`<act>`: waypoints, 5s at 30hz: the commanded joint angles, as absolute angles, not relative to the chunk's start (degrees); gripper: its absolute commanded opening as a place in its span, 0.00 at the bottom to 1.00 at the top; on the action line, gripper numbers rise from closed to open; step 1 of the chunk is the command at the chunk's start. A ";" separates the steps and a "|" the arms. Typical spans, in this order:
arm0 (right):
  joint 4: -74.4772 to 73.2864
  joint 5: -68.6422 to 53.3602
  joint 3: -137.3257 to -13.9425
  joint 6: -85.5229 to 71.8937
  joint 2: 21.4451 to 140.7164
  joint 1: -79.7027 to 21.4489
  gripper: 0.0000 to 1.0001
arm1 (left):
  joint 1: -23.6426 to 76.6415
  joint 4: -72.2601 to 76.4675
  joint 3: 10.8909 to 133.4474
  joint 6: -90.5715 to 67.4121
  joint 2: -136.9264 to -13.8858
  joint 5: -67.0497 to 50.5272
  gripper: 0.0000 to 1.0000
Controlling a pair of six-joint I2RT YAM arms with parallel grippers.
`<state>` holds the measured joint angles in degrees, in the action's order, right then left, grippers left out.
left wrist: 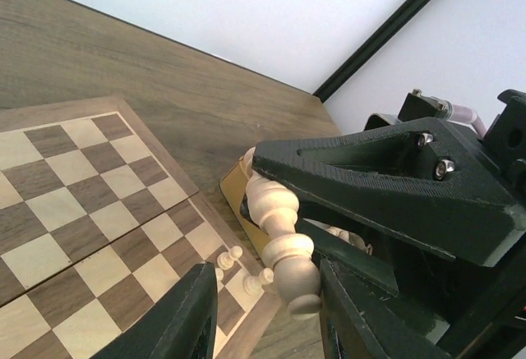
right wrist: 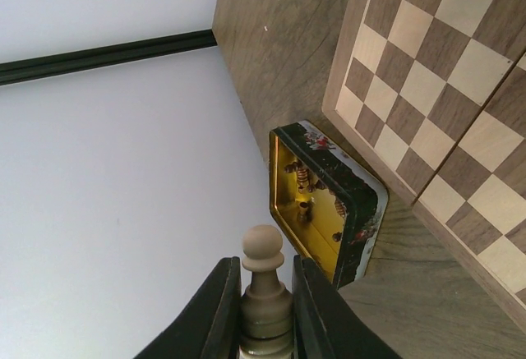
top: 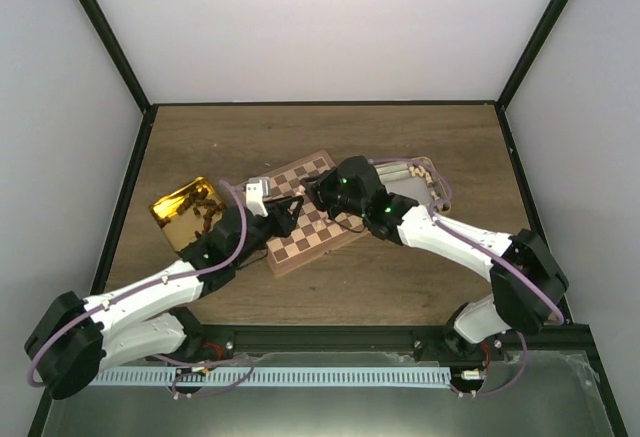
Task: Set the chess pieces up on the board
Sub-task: Pick up the chess piece from the storage box, then place the chess piece on the chessboard.
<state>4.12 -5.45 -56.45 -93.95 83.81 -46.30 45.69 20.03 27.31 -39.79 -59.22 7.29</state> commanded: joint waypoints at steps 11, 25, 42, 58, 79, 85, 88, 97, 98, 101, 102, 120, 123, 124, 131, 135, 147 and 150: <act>5.82 -7.69 -58.77 -94.18 85.60 -46.84 0.16 | 45.96 23.20 28.38 -35.06 -60.73 7.65 0.10; 12.14 -14.55 -56.75 -78.94 84.38 -43.27 0.74 | 44.91 16.17 30.01 -30.49 -59.24 5.43 0.04; 17.23 -50.03 -50.49 -47.44 71.06 -28.45 0.86 | 27.44 7.22 42.30 -27.91 -56.41 -43.64 0.04; 19.34 -61.89 -50.58 -43.94 66.36 -28.34 0.50 | 27.27 10.82 44.59 -27.50 -55.78 -54.17 0.04; 21.66 -61.90 -51.84 -45.61 67.20 -28.65 0.26 | 27.28 15.95 42.45 -31.23 -56.42 -53.42 0.04; 22.42 -62.27 -52.03 -46.11 68.29 -29.04 0.22 | 27.33 16.47 42.14 -31.52 -56.86 -53.78 0.04; 21.88 -62.23 -52.36 -45.74 68.26 -29.42 0.20 | 27.31 16.74 42.10 -31.55 -56.95 -53.80 0.04; 16.46 -55.70 -52.64 -41.24 67.25 -30.12 0.05 | 27.32 16.33 41.93 -31.02 -57.04 -53.08 0.04; 15.79 -54.96 -52.65 -40.53 67.11 -30.18 0.03 | 27.27 16.12 41.92 -30.94 -57.04 -52.64 0.04; 12.06 -50.95 -52.82 -37.58 66.58 -30.53 0.01 | 27.33 14.47 42.04 -30.19 -56.82 -50.20 0.04; 10.34 -49.02 -52.94 -36.28 66.36 -30.71 0.01 | 27.27 12.88 42.28 -29.27 -56.65 -48.53 0.04; -21.22 2.64 -62.69 -19.10 83.05 -53.09 0.01 | 26.80 -25.06 54.02 -21.35 -60.41 4.09 0.04; -23.97 6.07 -64.94 -20.13 89.27 -54.51 0.01 | 26.19 -27.53 55.20 -22.20 -61.61 4.37 0.04; -24.10 6.30 -65.29 -20.37 90.78 -54.69 0.01 | 25.78 -28.17 55.51 -22.29 -61.96 3.61 0.04; -21.16 5.68 -64.38 -23.52 96.58 -54.80 0.01 | 23.54 -30.31 56.03 -21.93 -64.34 -3.34 0.04; -21.53 6.32 -65.65 -23.52 99.67 -54.85 0.01 | 23.03 -31.38 56.14 -21.30 -66.44 -6.23 0.04; -20.74 10.02 -67.55 -22.18 104.94 -54.84 0.01 | 23.03 -33.27 56.94 -19.41 -70.27 -8.33 0.04; -21.43 10.50 -67.90 -22.05 105.50 -54.81 0.02 | 23.03 -35.06 57.19 -18.30 -70.78 -8.03 0.04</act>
